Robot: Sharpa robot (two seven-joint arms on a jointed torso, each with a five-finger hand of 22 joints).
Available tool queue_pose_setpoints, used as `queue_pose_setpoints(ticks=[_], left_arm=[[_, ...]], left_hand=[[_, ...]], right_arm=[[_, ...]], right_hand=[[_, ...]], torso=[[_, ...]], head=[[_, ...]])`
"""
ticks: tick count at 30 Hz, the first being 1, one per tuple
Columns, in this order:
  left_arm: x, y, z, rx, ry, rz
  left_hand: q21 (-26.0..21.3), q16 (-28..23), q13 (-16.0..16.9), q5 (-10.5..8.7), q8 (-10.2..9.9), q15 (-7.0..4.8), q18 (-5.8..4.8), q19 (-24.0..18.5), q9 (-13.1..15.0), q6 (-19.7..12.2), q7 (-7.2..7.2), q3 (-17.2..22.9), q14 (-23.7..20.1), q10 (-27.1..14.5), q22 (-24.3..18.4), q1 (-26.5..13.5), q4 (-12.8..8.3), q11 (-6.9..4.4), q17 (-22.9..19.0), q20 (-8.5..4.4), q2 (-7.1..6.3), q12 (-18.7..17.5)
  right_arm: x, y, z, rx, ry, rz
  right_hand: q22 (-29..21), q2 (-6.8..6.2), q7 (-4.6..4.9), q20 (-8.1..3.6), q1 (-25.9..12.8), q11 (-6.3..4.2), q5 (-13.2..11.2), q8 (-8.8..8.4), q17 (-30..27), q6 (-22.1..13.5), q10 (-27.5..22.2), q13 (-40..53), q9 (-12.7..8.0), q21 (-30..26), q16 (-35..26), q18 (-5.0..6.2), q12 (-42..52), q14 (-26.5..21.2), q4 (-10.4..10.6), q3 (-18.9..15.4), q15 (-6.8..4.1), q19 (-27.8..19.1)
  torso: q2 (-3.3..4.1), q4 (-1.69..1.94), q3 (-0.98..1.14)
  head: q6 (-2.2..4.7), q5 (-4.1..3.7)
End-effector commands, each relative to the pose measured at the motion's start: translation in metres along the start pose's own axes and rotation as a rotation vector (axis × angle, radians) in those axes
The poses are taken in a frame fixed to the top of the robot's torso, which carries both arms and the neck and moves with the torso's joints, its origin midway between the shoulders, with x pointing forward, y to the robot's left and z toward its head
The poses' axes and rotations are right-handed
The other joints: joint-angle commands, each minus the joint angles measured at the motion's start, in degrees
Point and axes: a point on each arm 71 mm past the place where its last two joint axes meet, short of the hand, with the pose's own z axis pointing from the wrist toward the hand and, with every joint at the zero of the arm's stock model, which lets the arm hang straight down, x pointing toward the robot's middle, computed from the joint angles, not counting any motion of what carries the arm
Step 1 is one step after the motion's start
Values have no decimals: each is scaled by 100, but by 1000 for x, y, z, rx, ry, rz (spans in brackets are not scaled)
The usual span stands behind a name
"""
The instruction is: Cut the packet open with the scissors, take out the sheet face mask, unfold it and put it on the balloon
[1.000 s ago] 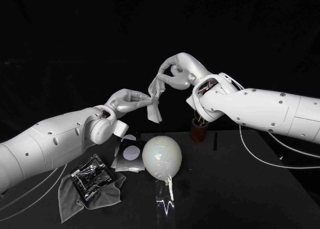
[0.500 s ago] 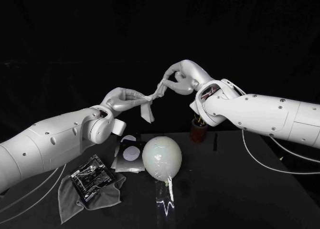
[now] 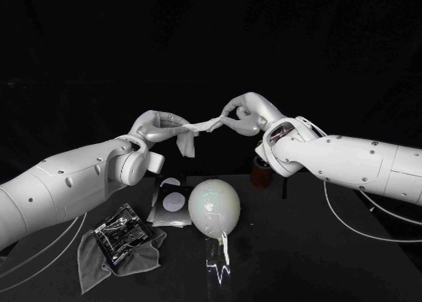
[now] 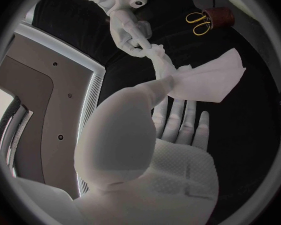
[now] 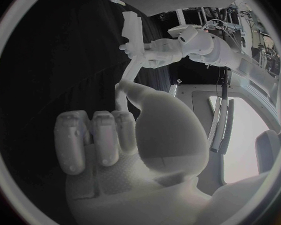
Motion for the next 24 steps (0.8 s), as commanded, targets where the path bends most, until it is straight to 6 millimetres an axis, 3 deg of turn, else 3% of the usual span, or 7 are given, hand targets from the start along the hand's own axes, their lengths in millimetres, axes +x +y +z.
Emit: queue_pose_setpoints(ticks=[1,9,13,17,19,24], left_arm=[[1,-4,1,17,-10,22],[1,-5,1,24,-25,31],[2,-5,1,17,-18,32],[5,-3,-1,-1,16,48],[5,-3,-2,-8,35,58],[6,-1,-7,-20,84,72]], left_hand=[[-28,-25,6,-14,21,-6,-59,-55,7,-5,4,52,38,34,-7,-72,-2,12,-7,-3,-8,-37],[-10,-12,11,-15,89,-21,-56,64,75,7,25,151,79,81,8,-167,-79,-12,-34,-6,-44,-35],[-3,-7,9,-16,153,-32,-53,107,146,2,54,156,97,75,13,-224,-113,-26,-46,-6,-81,-44],[-12,-10,11,-20,211,-33,-64,76,214,-5,130,-52,91,43,6,-620,75,-15,-63,-4,-175,-60],[-16,-7,20,-14,190,-53,-71,71,216,-44,117,-151,96,55,5,-848,271,-57,-72,-3,-83,-46],[-29,-10,21,-14,156,-85,-76,7,229,-193,56,-270,102,84,-5,-976,483,-103,-98,-3,113,-24]], right_arm=[[3,-4,-3,22,10,22],[6,3,-14,19,13,86],[10,9,-22,12,27,122],[14,12,-29,15,27,153],[14,12,-32,20,16,169],[11,9,-36,44,-28,212]], right_hand=[[1510,0,-3,-5,39,-20,33,27,1510,45,620,1510,32,20,39,-36,24,619,1,21,-36,635],[1510,2,-2,-5,39,-19,34,28,1510,44,620,1510,33,20,39,-36,24,619,5,24,-36,635],[1510,2,-2,-5,38,-19,33,27,1510,43,620,1510,33,20,39,-36,24,619,7,25,-36,635],[1510,2,-1,-5,37,-18,33,27,1510,42,620,1510,33,20,39,-36,24,619,9,26,-36,635],[1510,3,-1,-5,37,-18,33,27,1510,42,620,1510,33,20,39,-36,24,619,10,26,-36,635],[1510,3,-1,-5,37,-18,33,27,1510,41,620,1510,33,20,39,-36,24,619,11,26,-36,635]], torso=[[6,11,4],[12,12,-12],[10,15,-9],[1,17,-4],[6,14,-2],[13,-1,-10]], head=[[6,6],[21,20],[37,41],[65,79],[84,92],[97,105]])
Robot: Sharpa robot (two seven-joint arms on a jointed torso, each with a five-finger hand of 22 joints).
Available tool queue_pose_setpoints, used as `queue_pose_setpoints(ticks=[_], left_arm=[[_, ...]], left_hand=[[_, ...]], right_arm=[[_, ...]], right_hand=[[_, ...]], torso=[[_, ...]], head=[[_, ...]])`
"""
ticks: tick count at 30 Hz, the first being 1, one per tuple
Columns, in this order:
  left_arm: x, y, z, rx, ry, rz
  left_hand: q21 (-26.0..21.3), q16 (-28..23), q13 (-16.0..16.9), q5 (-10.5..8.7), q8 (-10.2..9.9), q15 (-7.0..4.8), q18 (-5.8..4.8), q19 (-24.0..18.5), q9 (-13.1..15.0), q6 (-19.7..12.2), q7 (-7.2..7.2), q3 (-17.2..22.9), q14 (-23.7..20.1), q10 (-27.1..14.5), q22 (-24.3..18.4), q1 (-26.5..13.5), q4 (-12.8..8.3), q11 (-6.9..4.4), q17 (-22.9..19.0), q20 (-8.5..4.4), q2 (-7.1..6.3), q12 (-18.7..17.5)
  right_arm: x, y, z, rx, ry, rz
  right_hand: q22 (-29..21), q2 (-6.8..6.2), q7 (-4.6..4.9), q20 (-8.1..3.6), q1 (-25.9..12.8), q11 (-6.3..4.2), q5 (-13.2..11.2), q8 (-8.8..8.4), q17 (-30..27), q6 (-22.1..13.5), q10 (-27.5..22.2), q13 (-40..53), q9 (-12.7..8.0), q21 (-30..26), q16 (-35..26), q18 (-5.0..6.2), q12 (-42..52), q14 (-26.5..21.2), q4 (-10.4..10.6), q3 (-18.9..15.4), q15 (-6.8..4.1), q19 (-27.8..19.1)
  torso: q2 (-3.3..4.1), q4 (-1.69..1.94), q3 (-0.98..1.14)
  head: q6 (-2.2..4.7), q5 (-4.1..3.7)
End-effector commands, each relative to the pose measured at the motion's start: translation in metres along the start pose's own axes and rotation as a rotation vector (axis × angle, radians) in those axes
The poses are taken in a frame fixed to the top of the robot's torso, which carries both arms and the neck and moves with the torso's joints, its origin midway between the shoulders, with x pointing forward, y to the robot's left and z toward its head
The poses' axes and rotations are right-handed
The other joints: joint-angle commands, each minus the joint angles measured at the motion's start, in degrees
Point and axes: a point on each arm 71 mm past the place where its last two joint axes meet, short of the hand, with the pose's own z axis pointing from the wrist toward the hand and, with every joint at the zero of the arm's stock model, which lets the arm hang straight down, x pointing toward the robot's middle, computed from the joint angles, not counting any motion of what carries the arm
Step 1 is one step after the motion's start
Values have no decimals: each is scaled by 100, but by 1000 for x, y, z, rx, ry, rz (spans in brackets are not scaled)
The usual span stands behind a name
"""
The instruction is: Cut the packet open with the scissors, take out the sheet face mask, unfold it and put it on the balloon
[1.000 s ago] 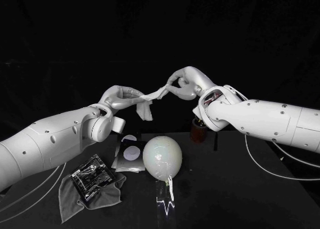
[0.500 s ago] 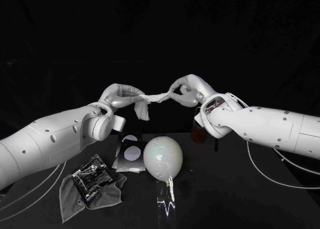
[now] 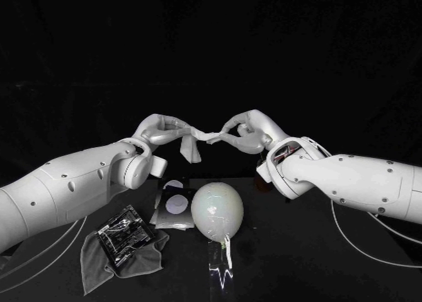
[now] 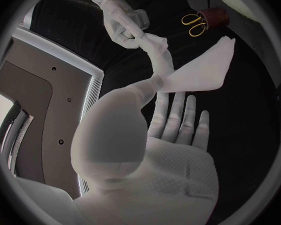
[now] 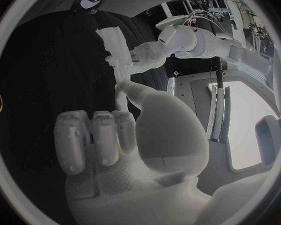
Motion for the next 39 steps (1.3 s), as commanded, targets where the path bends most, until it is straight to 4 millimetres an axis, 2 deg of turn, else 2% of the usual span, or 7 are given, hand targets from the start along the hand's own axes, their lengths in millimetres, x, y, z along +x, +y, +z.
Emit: queue_pose_setpoints(ticks=[1,5,8,13,25,34,39], left_arm=[[5,0,-3,-7,79,26],[5,0,-7,6,105,21],[7,-1,-10,18,116,7],[7,-2,-11,27,95,-30],[8,4,-13,-4,101,-12],[9,17,-16,-18,107,87],[10,25,-18,-13,104,115]], left_hand=[[-38,-16,-2,-12,-46,-25,-79,-122,-14,-134,-20,-46,-18,-19,-17,-17,144,-57,-21,-4,178,21],[-44,-52,-13,-16,-85,-1,-81,-165,-2,-330,59,-91,-75,-107,-21,-10,270,-30,-56,-3,361,-27],[-50,-87,-16,-9,-69,39,-84,-223,31,-422,174,68,-121,-185,-25,485,-114,29,-91,-1,372,-77],[-42,-88,-2,-11,-55,49,-80,-219,32,-394,191,236,-92,-86,-20,675,-324,31,-114,-2,347,-38],[-3,-74,-18,-13,-54,44,-71,-25,40,-444,234,62,-29,-106,6,317,-147,50,-145,-5,264,-72],[-26,-97,-11,-11,-632,126,-72,-84,-232,-1173,320,197,-61,-378,-9,659,-577,188,-198,-6,0,-170],[-34,-218,-15,-15,-869,267,-83,-127,-340,-1493,104,166,-275,-588,-14,589,-646,394,-262,-3,-113,-234]], right_arm=[[-6,-2,-2,20,-71,61],[-7,-7,-1,50,-82,89],[-6,-8,0,62,-78,100],[-2,-7,1,67,-39,123],[6,3,-2,39,-9,144],[4,10,3,18,-31,149],[-1,16,12,8,-43,145]], right_hand=[[1505,27,-5,-5,58,-18,14,17,1505,36,620,1506,33,26,24,-37,28,619,13,30,-36,635],[1505,29,-5,-5,58,-18,14,17,1505,35,620,1506,33,26,24,-37,28,619,15,31,-36,635],[1505,29,-4,-5,58,-18,14,17,1505,35,620,1506,33,26,24,-37,28,619,15,31,-36,635],[1505,30,-4,-5,58,-17,14,17,1505,34,620,1506,33,26,24,-37,28,619,17,32,-36,635],[1505,33,-3,-5,58,-17,14,16,1505,31,620,1506,32,26,24,-37,28,619,20,35,-36,635],[1505,36,-3,-5,61,-16,14,14,1505,27,620,1506,32,26,24,-37,28,619,21,39,-36,635],[1505,36,-3,-5,62,-16,14,14,1505,26,620,1506,32,26,24,-37,28,619,20,41,-36,635]], torso=[[8,-10,-4],[7,4,1],[5,-3,-3],[1,11,-1],[1,-2,4],[3,-10,2],[3,-9,-4]], head=[[8,8],[3,11],[-8,2],[-14,3],[-24,29],[-36,-7],[-38,-40]])
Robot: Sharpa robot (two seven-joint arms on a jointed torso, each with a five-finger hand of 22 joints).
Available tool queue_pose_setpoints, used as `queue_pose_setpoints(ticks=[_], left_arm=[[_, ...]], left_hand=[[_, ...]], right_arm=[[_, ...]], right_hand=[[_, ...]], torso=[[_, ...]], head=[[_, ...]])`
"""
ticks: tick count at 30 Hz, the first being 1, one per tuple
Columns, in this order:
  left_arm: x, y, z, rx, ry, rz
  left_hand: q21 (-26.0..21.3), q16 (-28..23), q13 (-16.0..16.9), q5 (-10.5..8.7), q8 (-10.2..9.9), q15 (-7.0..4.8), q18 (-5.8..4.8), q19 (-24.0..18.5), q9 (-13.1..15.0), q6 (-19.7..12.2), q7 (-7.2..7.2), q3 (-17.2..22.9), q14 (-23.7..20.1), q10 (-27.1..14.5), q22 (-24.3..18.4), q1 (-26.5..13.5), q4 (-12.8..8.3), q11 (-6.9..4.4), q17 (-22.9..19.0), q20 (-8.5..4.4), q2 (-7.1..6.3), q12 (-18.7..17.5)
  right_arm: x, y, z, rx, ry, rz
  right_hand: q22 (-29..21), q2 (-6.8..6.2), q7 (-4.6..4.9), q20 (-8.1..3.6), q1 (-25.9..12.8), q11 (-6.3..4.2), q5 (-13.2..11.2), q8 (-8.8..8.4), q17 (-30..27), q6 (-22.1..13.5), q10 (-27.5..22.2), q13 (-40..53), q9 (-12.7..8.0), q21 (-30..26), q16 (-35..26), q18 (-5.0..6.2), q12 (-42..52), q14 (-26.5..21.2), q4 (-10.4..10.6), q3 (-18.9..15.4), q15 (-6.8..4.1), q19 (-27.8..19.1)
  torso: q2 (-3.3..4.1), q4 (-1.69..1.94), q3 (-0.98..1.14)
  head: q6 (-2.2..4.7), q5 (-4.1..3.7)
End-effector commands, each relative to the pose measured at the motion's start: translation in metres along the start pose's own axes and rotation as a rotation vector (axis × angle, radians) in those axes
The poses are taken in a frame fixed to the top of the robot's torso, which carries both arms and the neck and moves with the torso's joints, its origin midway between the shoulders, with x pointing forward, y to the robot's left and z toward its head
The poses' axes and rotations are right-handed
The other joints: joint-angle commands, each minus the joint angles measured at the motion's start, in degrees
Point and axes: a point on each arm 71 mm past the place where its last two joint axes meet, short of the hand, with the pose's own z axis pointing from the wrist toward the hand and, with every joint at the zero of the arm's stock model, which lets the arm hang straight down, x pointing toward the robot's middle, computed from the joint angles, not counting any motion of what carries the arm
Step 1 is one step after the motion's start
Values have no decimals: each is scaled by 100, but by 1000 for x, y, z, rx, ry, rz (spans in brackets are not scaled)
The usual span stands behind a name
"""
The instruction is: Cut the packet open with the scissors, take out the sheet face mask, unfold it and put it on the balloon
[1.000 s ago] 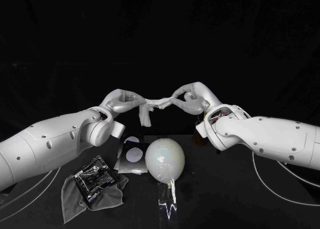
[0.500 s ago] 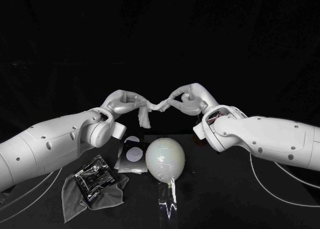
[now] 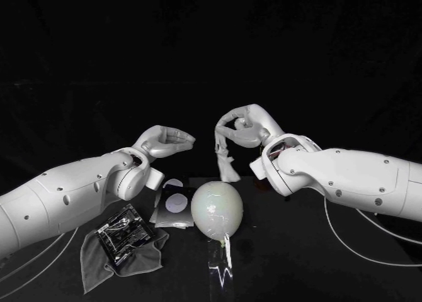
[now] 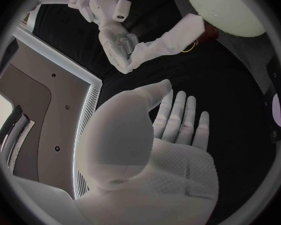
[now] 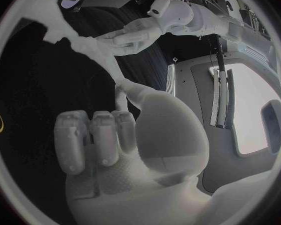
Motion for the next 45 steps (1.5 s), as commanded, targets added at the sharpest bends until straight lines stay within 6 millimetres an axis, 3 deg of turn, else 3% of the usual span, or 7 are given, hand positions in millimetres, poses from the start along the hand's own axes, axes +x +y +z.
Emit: queue_pose_setpoints(ticks=[1,11,20,23,30,40,45], left_arm=[[3,1,0,25,5,62],[6,-2,-2,107,-20,93],[12,-13,-7,196,-37,21],[13,-15,-7,208,-54,-6],[20,-17,-2,210,-51,-20],[35,-20,3,202,12,-1],[33,-18,4,181,11,15]], left_hand=[[-13,-89,3,7,-148,77,-83,-33,-66,-210,-113,-47,-142,-136,-5,-77,-38,100,-42,-1,-116,-41],[-22,-488,12,7,-341,88,-94,-107,-163,-410,-282,-337,-596,-473,-10,-292,-59,76,-221,2,-200,-62],[-17,-657,36,7,-307,-95,-78,-148,-166,-228,9,-921,-488,-330,-8,-724,174,-228,-302,-6,-300,92],[-14,-720,29,6,-326,-124,-58,-151,-184,-232,39,-1065,-400,-217,-6,-747,249,-252,-331,-12,-223,127],[-1,-839,5,7,-287,-45,24,-88,-203,-80,51,-1154,-281,-152,2,-579,246,-151,-385,-20,-80,93],[4,-855,15,6,-219,24,227,-24,-259,282,-37,-1482,133,156,8,-656,384,-47,-409,-20,-77,127],[70,-782,17,6,-207,-69,304,270,-293,419,31,-1545,456,340,49,-581,419,-162,-388,-8,-4,155]], right_arm=[[-3,4,5,-16,-9,-2],[-1,4,16,-3,36,-41],[1,5,21,-7,42,-79],[3,6,22,-10,43,-81],[6,8,23,-15,37,-80],[9,12,22,-22,42,-76],[9,13,22,-27,40,-77]], right_hand=[[1505,12,9,-14,38,-16,15,16,1505,37,620,1509,32,36,26,-37,31,619,-4,32,-36,644],[1505,13,8,-15,52,-17,15,15,1505,32,620,1509,33,36,26,-37,31,619,-12,43,-37,644],[1505,11,9,-15,60,-17,15,15,1505,29,620,1509,33,36,26,-37,31,619,-17,49,-37,644],[1505,11,9,-15,62,-17,15,15,1505,28,620,1509,34,36,26,-37,31,619,-18,50,-38,644],[1505,10,10,-15,65,-16,15,16,1505,28,620,1509,34,36,26,-37,31,619,-20,53,-38,644],[1505,10,10,-15,65,-16,15,16,1505,28,620,1509,34,36,26,-37,31,619,-20,53,-38,644],[1505,10,10,-15,65,-16,15,16,1505,28,620,1509,34,36,26,-37,31,619,-20,53,-38,644]], torso=[[1,4,-6],[-1,6,-7],[10,8,-7],[2,8,-1],[-1,5,-1],[-4,1,3],[-2,6,3]], head=[[0,-39],[4,-35],[11,-35],[7,-40],[-2,-44],[3,-20],[5,-29]])
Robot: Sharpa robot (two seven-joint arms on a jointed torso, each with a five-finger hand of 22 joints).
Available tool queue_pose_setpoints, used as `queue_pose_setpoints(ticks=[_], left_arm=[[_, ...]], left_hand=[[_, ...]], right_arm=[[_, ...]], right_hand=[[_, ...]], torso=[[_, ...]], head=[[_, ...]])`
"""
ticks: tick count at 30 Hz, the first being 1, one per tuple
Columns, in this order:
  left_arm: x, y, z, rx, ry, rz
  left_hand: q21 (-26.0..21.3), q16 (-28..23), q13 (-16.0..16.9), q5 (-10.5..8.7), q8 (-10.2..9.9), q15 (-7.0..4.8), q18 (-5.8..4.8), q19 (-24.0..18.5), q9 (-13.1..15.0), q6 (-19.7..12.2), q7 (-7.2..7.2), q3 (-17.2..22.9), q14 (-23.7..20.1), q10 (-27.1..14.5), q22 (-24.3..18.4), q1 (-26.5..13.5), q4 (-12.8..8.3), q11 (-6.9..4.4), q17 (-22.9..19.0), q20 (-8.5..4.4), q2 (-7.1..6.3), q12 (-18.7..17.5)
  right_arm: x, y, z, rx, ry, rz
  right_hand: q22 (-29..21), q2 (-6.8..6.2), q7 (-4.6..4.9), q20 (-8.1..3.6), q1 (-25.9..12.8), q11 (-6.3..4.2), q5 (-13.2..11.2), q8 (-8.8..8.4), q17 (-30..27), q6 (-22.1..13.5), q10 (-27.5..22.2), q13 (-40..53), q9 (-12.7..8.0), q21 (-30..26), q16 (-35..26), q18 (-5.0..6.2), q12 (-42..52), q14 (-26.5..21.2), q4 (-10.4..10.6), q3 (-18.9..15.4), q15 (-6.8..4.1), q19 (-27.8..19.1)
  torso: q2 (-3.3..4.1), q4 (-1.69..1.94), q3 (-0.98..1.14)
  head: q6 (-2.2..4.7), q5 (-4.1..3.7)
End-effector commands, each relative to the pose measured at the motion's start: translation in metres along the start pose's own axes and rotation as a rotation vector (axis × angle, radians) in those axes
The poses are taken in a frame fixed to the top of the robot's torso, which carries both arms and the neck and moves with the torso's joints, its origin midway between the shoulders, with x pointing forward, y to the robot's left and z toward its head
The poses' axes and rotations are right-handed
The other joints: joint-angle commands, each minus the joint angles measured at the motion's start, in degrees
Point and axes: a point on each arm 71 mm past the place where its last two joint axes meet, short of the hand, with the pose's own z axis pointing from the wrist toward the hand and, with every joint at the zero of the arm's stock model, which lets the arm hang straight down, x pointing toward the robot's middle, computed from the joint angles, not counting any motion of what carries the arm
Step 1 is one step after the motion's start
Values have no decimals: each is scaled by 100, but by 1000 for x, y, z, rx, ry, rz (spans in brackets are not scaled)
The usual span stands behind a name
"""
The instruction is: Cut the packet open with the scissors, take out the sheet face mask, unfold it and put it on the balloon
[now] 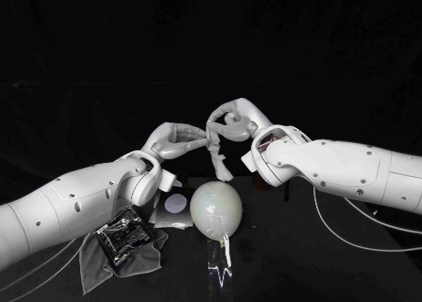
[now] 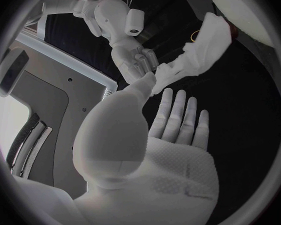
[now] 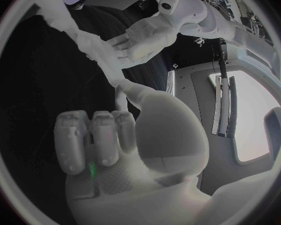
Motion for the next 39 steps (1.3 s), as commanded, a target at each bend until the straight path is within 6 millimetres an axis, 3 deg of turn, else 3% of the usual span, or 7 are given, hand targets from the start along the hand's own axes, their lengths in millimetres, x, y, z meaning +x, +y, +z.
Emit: queue_pose_setpoints(ticks=[1,5,9,20,39], left_arm=[[-1,1,1,-12,17,16],[-4,3,1,-25,12,33],[-4,4,1,-35,20,63],[-1,6,1,-52,57,91],[1,7,0,-73,90,79]], left_hand=[[51,34,12,9,38,-65,72,172,-12,114,23,-3,151,137,24,65,0,-71,15,4,121,56],[129,66,16,8,34,-165,61,496,-49,205,68,51,386,349,63,182,0,-167,29,8,206,98],[179,42,1,8,23,-196,23,721,-85,273,74,121,487,433,85,276,-14,-189,24,8,246,71],[140,-40,-5,6,-57,-186,-81,614,-163,254,120,-2,549,490,48,124,96,-167,2,2,114,6],[72,-130,-7,6,-106,-169,-110,437,-224,275,122,-100,579,503,11,90,182,-160,-20,-8,82,-67]], right_arm=[[0,2,0,-16,2,-12],[0,3,-1,-18,0,-11],[0,3,-2,-19,-1,-10],[1,4,-1,-22,1,-10],[2,6,-1,-25,3,-8]], right_hand=[[1506,-6,-17,-15,49,-25,15,24,1507,38,629,1507,27,36,20,-36,19,619,-2,39,-38,645],[1506,-6,-17,-15,49,-25,15,24,1507,38,629,1507,27,36,20,-36,19,619,-2,39,-38,645],[1506,-7,-15,-16,55,-24,15,26,1507,37,629,1507,29,36,20,-36,19,619,-5,45,-39,645],[1506,-7,-15,-16,55,-24,15,26,1507,37,629,1507,29,36,20,-36,19,619,-5,45,-39,645],[1506,-7,-14,-16,58,-23,15,27,1507,36,629,1507,30,36,20,-36,19,619,-5,52,-39,645]], torso=[[3,6,0],[6,7,-4],[4,6,-6],[2,9,-5],[2,3,0]], head=[[-1,-14],[0,-12],[0,-7],[6,1],[-7,-17]])
